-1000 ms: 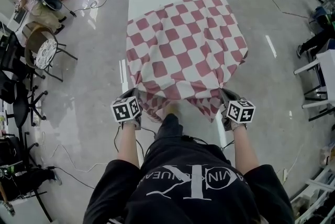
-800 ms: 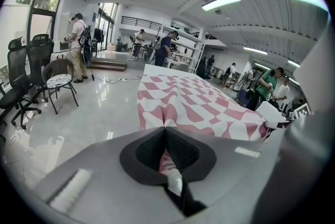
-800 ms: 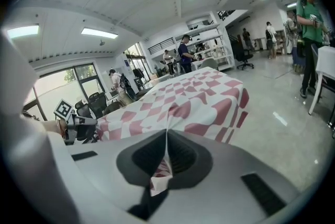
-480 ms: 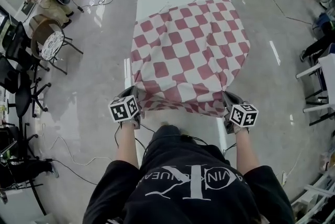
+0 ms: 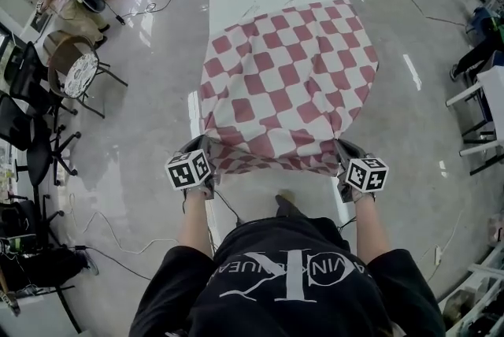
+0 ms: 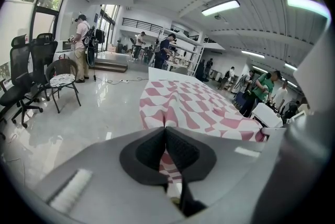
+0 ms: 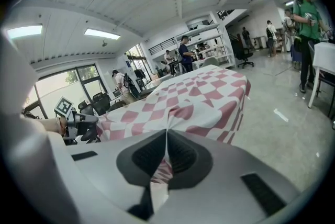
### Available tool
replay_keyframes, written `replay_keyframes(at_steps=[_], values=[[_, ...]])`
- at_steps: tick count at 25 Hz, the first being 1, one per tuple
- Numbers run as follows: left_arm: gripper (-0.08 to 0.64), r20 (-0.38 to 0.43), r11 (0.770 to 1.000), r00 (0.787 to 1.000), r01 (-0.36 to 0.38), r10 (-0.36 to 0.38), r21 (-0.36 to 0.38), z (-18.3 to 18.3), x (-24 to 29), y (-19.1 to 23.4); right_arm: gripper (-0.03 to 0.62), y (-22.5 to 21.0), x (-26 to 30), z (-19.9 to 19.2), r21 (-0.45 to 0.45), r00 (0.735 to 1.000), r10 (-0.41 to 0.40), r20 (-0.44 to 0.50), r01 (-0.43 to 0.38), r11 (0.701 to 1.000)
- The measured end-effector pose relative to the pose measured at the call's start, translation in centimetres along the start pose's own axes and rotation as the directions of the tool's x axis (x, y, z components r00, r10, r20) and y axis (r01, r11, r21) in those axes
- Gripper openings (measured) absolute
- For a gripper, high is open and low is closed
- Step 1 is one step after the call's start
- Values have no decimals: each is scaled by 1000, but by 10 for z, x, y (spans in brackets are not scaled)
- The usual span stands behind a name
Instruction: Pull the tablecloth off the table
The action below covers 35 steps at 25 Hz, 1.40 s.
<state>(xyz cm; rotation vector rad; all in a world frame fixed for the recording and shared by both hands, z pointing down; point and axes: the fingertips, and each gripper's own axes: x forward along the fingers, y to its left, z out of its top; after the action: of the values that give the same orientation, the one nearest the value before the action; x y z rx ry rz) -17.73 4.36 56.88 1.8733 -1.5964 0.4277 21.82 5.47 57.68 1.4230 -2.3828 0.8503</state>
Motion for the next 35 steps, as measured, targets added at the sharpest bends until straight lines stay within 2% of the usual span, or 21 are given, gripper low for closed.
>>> replay_keyframes(at_steps=[12,14,18,20,29,35], values=[[12,10,1000,1000,7,-7,-17,33,-30,-1,12,31,-17,30,-2,1000,3,-5,-3,1000],[12,11,1000,1000,6,-6,-20,26,-43,7,12,43,-23,26,7,1000,3,7,-3,1000],[14,29,1000,1000,9,-9,-17,-21,-72,45,12,81,-32,-25,9,999,-1,39,1,1000],[12,34,1000,999,8,-7,-18,-29,-82,53,12,92,-35,-33,3,999,-3,43,3,1000],[12,50,1000,999,13,-13,-3,-25,-107,62,12,117,-49,-20,-6,996,-9,86,9,1000],[12,36,1000,999,16,-15,-9,-21,-112,62,12,125,-49,-11,-8,997,-6,79,7,1000]])
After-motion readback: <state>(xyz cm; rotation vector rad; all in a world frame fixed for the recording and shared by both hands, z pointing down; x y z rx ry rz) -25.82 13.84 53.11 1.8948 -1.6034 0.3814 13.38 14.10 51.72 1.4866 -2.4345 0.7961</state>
